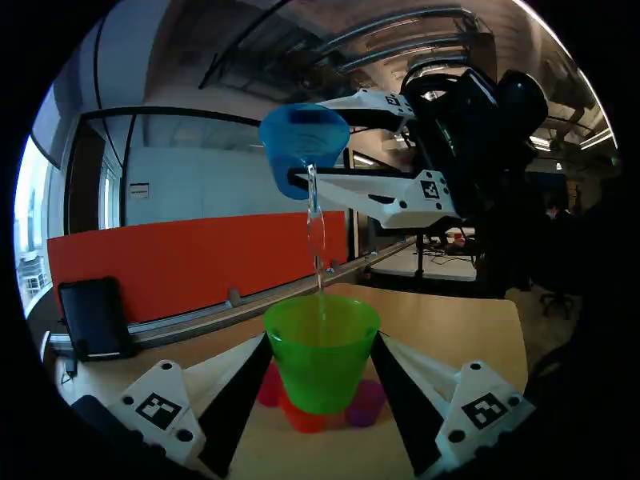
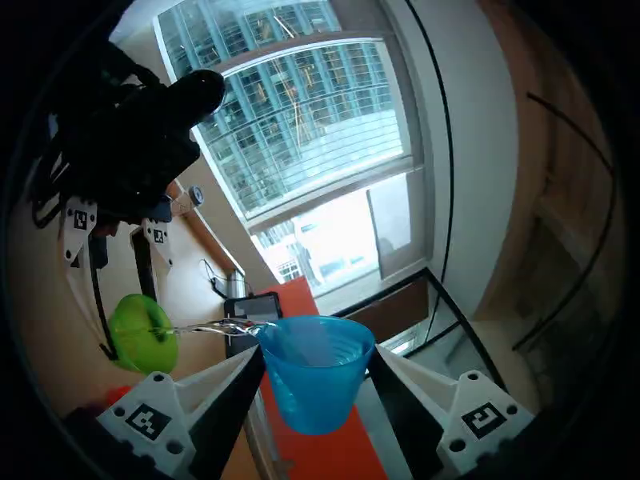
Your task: Pour water
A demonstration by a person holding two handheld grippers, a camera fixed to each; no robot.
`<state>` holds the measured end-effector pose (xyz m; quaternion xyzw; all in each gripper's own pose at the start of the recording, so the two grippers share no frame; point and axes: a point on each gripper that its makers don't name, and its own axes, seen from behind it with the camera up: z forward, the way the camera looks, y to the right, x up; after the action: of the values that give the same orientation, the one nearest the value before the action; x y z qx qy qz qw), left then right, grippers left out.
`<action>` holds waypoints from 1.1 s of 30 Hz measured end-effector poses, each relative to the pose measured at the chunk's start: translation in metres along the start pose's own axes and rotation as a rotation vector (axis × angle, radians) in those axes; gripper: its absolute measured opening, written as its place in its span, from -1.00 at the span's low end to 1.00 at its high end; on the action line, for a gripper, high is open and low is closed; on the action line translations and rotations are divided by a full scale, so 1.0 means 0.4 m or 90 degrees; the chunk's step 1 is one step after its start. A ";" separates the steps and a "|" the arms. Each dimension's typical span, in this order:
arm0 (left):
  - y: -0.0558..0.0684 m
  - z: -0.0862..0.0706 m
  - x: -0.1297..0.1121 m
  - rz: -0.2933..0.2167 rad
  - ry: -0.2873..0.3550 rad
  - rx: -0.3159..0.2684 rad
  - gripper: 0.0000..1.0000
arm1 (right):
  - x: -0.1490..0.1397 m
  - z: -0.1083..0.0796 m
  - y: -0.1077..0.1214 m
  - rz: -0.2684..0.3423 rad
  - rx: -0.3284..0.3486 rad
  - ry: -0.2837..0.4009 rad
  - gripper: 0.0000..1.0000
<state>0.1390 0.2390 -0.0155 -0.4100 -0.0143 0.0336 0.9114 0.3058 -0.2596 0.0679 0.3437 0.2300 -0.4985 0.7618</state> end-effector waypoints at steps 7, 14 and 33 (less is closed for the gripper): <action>0.003 0.003 -0.001 0.000 0.000 -0.001 0.70 | 0.004 0.004 0.003 -0.021 -0.002 0.000 0.80; 0.002 0.004 0.002 0.000 0.000 -0.001 0.70 | 0.012 0.009 0.006 -0.040 -0.005 0.001 0.80; 0.003 0.005 0.002 -0.001 -0.001 -0.004 0.70 | 0.025 0.013 0.035 -0.101 -0.020 0.003 0.80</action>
<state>0.1396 0.2414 -0.0152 -0.4127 -0.0155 0.0328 0.9101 0.3224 -0.2659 0.0685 0.3138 0.2661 -0.5526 0.7249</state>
